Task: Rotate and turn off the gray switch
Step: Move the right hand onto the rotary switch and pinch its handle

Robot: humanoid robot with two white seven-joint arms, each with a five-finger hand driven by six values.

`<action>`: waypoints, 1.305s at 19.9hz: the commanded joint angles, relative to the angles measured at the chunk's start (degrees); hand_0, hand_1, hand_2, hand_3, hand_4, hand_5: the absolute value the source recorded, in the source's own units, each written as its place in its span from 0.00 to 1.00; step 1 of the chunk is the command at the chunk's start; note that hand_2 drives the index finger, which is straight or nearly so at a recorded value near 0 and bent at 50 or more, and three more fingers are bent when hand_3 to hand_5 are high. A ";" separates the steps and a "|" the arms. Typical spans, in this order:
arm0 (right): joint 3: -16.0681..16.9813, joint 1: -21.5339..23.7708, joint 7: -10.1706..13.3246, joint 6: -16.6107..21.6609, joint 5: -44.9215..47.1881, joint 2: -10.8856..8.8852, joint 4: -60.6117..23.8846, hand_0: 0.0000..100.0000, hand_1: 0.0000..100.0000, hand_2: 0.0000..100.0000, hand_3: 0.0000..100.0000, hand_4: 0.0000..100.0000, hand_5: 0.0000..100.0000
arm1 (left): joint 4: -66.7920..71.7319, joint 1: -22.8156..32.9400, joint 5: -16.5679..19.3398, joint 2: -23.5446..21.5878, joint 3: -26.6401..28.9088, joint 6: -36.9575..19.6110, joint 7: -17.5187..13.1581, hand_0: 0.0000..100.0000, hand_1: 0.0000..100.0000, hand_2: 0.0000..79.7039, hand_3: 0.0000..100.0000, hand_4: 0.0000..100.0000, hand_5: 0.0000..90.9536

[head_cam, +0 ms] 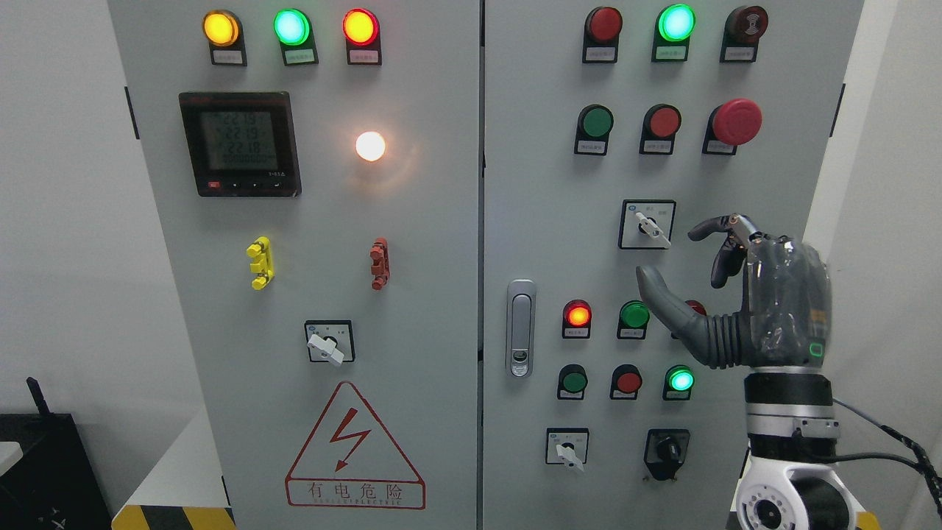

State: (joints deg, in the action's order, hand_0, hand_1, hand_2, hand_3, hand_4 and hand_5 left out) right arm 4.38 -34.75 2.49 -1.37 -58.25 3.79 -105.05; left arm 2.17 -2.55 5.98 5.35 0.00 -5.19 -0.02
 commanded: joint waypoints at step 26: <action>-0.43 -4.72 0.58 -1.62 -2.04 0.61 5.91 0.00 0.35 0.56 0.95 0.89 0.99 | -0.06 0.00 0.00 0.01 1.85 0.00 0.02 0.12 0.39 0.00 0.00 0.00 0.00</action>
State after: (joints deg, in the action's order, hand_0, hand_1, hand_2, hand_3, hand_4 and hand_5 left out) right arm 4.09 -38.90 3.16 -2.95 -59.80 4.34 -100.31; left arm 2.16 -2.55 5.98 5.35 0.00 -5.19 -0.02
